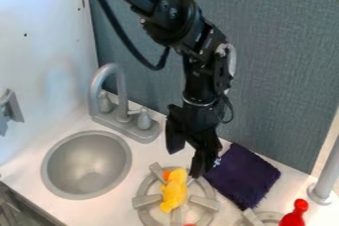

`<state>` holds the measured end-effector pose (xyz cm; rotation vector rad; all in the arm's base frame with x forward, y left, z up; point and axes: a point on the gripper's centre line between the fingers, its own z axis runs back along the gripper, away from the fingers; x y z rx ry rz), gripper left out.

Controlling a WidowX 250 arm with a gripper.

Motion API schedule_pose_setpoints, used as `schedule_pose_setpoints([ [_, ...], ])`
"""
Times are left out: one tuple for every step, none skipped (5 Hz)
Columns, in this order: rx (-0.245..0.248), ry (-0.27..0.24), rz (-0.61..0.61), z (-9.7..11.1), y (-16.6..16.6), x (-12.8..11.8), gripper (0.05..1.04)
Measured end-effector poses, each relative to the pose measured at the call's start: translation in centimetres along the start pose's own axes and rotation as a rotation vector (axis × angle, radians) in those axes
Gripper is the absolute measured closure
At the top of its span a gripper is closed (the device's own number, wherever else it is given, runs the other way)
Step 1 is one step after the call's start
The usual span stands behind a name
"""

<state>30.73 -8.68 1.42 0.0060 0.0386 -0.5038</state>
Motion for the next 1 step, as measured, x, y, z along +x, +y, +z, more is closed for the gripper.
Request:
schedule_pose_setpoints([
  [-0.019, -0.003, -0.011, -0.60, -0.72, -1.35, 0.083],
])
